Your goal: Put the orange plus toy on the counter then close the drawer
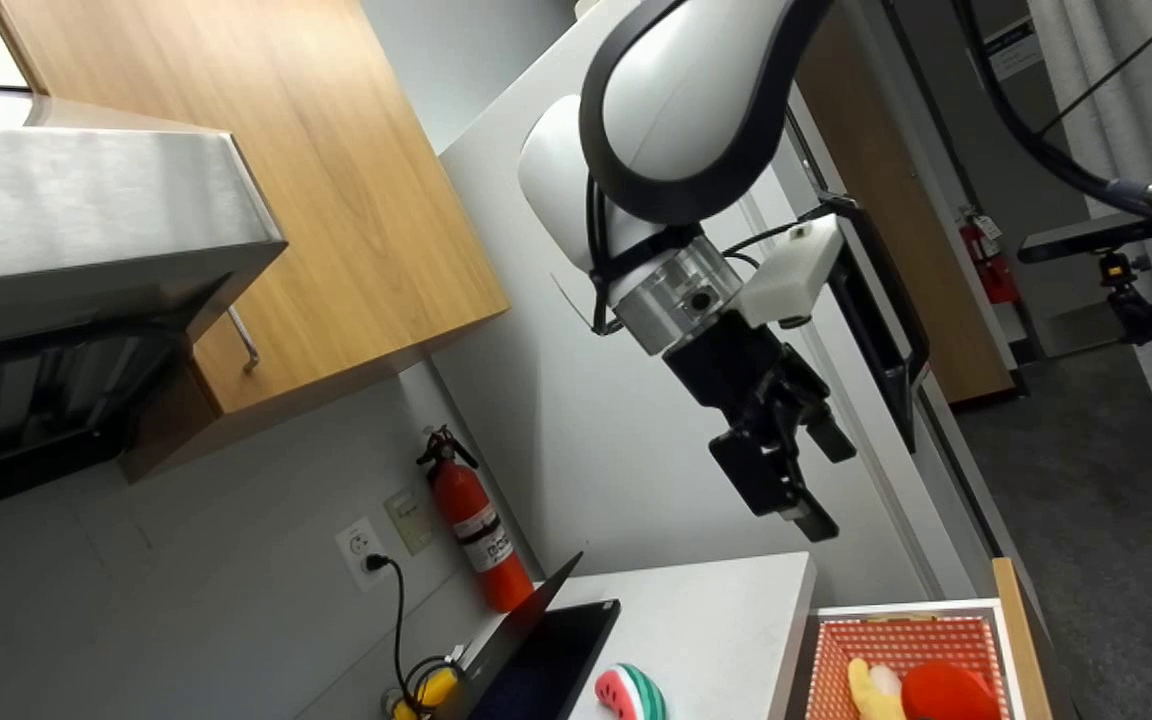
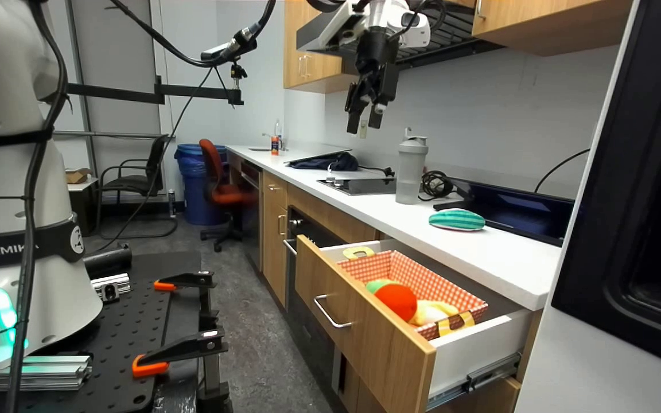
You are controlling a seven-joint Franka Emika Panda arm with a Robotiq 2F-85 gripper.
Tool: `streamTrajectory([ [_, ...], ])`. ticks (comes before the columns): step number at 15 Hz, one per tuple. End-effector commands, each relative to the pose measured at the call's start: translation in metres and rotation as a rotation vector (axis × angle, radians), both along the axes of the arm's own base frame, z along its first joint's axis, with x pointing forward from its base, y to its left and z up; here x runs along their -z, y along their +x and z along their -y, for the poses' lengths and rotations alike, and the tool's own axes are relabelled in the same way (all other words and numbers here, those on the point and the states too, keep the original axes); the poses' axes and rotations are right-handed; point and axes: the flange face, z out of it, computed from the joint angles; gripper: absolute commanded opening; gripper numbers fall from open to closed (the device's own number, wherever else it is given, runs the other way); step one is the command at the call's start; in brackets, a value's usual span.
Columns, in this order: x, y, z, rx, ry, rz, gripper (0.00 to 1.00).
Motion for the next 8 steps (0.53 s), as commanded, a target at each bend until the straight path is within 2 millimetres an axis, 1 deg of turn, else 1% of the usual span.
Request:
streamTrajectory([
  [1, 0.028, -0.011, 0.011, 0.095, 0.024, 0.024, 1.00],
  [2, 0.038, -0.012, 0.014, 0.116, 0.018, 0.030, 1.00],
  [3, 0.044, -0.015, 0.013, 0.135, 0.017, 0.037, 1.00],
  [5, 0.059, -0.015, 0.020, 0.169, 0.015, 0.052, 1.00],
  [8, 0.073, -0.011, 0.029, 0.208, 0.005, 0.083, 1.00],
])
